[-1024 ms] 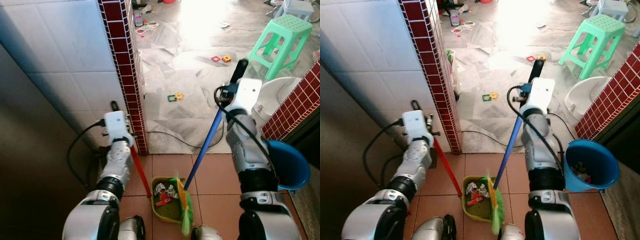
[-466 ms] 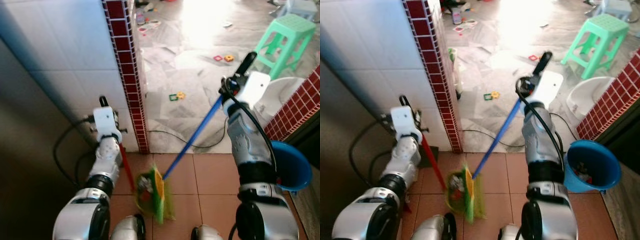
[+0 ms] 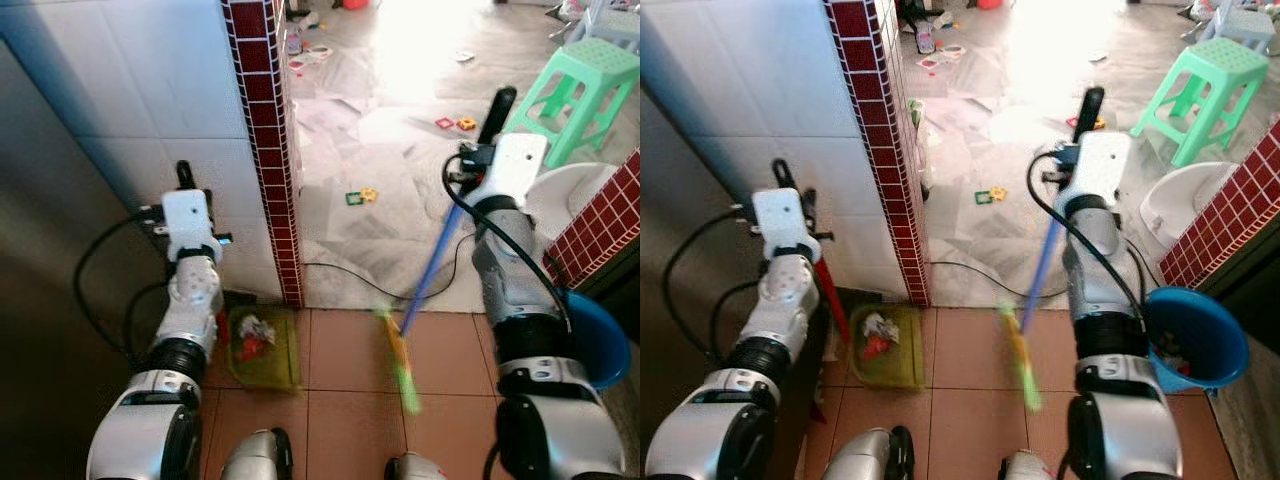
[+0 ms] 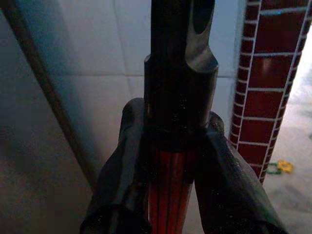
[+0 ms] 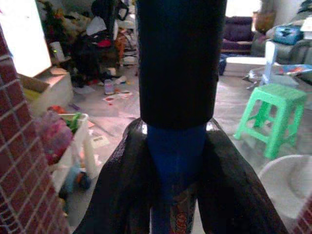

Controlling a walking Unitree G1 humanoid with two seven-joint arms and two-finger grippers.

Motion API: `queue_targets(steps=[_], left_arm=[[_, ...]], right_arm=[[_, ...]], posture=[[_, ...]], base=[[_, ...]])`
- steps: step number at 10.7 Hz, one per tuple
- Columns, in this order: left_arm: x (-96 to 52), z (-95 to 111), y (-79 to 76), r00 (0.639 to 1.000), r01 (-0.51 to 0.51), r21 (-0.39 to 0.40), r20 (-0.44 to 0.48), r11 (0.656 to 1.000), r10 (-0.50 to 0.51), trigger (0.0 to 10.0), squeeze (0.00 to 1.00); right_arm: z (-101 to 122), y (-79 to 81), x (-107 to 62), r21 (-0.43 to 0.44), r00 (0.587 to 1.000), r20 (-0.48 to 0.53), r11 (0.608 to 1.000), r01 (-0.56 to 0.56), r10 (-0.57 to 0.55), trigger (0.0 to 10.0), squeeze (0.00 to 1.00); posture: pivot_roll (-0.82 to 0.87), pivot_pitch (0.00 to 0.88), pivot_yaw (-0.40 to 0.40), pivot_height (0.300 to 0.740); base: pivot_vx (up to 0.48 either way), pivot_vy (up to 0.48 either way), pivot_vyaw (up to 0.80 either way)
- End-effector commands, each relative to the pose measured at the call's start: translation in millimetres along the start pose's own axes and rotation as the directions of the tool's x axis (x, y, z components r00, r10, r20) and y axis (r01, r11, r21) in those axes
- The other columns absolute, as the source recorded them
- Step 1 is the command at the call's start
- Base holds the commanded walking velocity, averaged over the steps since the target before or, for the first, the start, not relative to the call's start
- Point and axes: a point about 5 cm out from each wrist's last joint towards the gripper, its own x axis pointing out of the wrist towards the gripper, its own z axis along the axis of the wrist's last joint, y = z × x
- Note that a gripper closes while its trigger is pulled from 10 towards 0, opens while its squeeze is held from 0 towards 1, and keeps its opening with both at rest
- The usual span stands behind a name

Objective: Sweep floor

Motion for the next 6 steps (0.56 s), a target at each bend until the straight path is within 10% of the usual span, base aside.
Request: queue_targets(steps=[1,6], left_arm=[[7.6,23.9,0.2,0.996,-0.002,-0.028,0.091,1.0,0.005,10.0,0.0],[-3.2,21.2,-13.1,0.989,0.139,-0.123,0.064,0.983,-0.132,10.0,0.0]], right_arm=[[0.2,3.4,-0.4,0.011,1.0,0.017,1.0,0.0,-0.001,10.0,0.0],[-11.8,5.3,-9.2,-0.005,0.998,0.032,0.999,0.054,-0.054,10.0,0.0]], posture=[[-0.11,0.001,0.081,0.74],[-0.11,0.026,0.086,0.74]], base=[[0.0,0.0,0.0],[0.0,0.0,-0.09]])
